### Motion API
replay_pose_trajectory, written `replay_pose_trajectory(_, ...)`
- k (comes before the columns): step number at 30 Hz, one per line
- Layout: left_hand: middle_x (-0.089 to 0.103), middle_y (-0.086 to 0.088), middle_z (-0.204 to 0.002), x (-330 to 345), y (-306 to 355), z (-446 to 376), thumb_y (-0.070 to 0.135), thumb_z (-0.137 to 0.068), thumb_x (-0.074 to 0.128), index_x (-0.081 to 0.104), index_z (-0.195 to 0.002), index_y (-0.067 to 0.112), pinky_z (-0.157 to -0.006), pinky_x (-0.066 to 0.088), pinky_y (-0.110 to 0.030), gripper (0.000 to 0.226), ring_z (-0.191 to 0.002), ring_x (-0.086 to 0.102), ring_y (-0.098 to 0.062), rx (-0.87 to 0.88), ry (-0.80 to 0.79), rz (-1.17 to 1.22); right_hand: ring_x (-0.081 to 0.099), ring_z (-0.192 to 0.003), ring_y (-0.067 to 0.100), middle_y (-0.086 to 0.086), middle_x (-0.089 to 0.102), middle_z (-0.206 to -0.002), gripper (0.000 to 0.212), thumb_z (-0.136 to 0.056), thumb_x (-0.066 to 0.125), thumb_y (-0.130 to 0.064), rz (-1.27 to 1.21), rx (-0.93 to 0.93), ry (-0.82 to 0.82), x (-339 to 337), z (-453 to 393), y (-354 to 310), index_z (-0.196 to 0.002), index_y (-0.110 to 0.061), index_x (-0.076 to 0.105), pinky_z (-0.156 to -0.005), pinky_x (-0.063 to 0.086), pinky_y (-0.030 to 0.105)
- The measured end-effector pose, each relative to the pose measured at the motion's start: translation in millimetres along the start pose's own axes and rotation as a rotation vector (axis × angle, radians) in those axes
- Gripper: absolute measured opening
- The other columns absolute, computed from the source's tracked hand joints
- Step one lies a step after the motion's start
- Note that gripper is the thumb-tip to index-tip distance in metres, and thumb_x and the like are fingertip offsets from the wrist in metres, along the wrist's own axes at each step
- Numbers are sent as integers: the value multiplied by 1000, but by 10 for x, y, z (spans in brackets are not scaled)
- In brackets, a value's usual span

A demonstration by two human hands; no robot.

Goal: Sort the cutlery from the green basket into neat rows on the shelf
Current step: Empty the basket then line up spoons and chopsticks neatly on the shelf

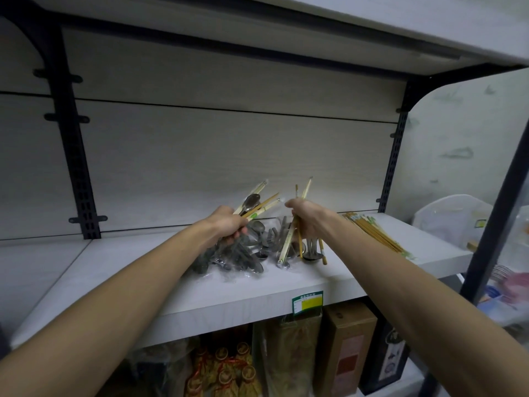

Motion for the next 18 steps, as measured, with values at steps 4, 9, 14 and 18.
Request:
replay_pose_trajectory(4, 49, 1, -49, -3, 4, -11, 13, -101, 53, 57, -76, 9, -40, 33, -22, 25, -43, 41, -13, 12, 7, -11, 48, -56, 19, 6, 41, -76, 20, -107, 32, -29, 92, -79, 118, 23, 23, -32, -95, -14, 39, -57, 53, 35)
replay_pose_trajectory(9, 48, 2, -50, 43, 33, 4, 10, -101, 53, 55, -77, 9, -37, 31, -21, 25, -40, 40, -10, 11, 26, 35, 60, -72, 26, 13, 57, -92, 26, -108, 36, -25, 34, -223, 249, 13, 20, 36, -113, -3, 49, -59, 59, 39)
replay_pose_trajectory(14, 49, 2, -48, 7, 54, -22, 16, -101, 55, 58, -75, 10, -36, 32, -21, 27, -38, 40, -10, 2, 13, 23, 68, -53, 29, 22, 73, -86, 30, -109, 40, -32, -99, -314, 263, -33, -7, 76, -104, -3, 47, -49, 60, 36)
replay_pose_trajectory(18, 51, 6, -44, 78, 156, -35, 16, -102, 55, 58, -76, 10, -35, 33, -18, 27, -37, 41, -7, -2, -31, 61, 54, -42, 17, 7, 57, -63, 19, -108, 42, -23, -261, -249, 181, -72, 8, 141, -100, -7, 50, -40, 47, 26)
Point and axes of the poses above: each hand's wrist, its own z-axis away from the middle knuckle, its own x-axis out of the palm, y = z × x, the point moved 2 cm from there along -z, towards the middle knuckle
